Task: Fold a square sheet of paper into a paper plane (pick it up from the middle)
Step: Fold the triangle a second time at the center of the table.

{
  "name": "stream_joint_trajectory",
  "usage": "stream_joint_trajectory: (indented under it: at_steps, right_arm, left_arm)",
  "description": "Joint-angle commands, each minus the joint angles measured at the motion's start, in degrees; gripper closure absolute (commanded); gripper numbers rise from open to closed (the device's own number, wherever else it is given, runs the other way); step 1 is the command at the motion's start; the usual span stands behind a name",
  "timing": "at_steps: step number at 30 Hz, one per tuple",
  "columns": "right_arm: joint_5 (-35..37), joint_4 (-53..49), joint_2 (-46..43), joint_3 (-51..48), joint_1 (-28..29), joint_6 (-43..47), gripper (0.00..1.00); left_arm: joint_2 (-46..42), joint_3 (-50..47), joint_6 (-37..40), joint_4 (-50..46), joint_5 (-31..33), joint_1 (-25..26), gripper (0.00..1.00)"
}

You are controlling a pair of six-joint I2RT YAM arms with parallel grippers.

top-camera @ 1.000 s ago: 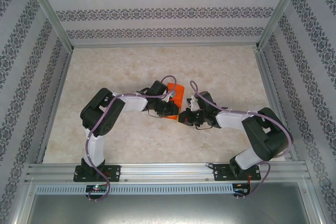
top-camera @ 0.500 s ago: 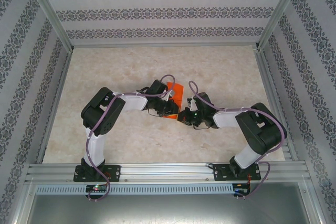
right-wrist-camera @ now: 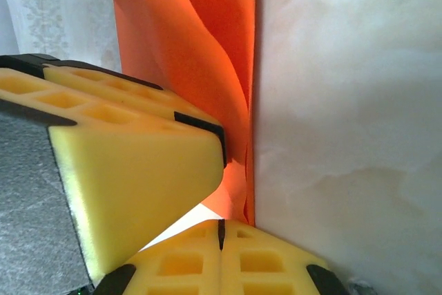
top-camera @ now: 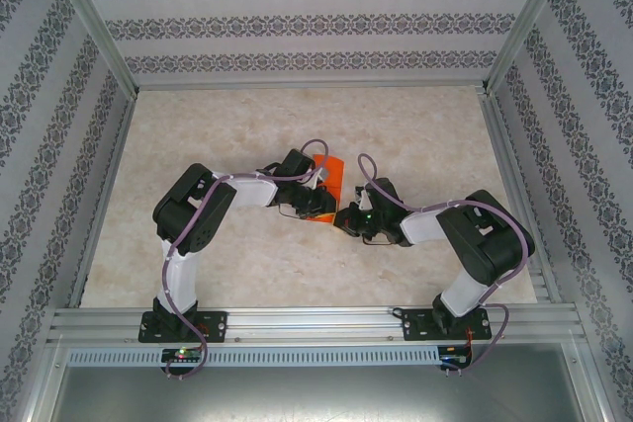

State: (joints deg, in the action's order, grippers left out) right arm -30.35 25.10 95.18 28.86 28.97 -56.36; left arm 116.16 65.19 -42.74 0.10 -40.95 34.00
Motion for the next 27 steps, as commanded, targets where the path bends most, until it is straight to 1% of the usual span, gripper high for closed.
stream_joint_trajectory:
  at_steps: [1,4,11,19,27]
  right_arm:
    - [6.7,-3.9,1.1,-0.4,-1.5,-0.8,1.00]
    - [8.2,-5.9,0.7,-0.7,-1.7,-0.8,1.00]
    - [8.1,-5.1,2.4,-1.8,-2.2,-0.9,1.00]
    - [7.8,-5.6,3.0,-2.0,-2.2,0.0,1.00]
    - [6.9,-5.1,3.6,-2.1,-2.3,0.4,1.00]
  left_arm:
    - [3.3,-1.2,-0.7,-1.8,1.6,-0.6,0.81]
    - [3.2,-1.6,-2.7,0.4,0.7,-1.1,0.81]
    - [3.0,-2.4,-7.2,5.0,-1.4,-2.4,0.81]
    - [2.7,-1.0,-7.7,3.7,-0.4,-3.5,0.82]
    - [3.8,1.9,-4.5,-1.1,1.5,-4.5,0.82]
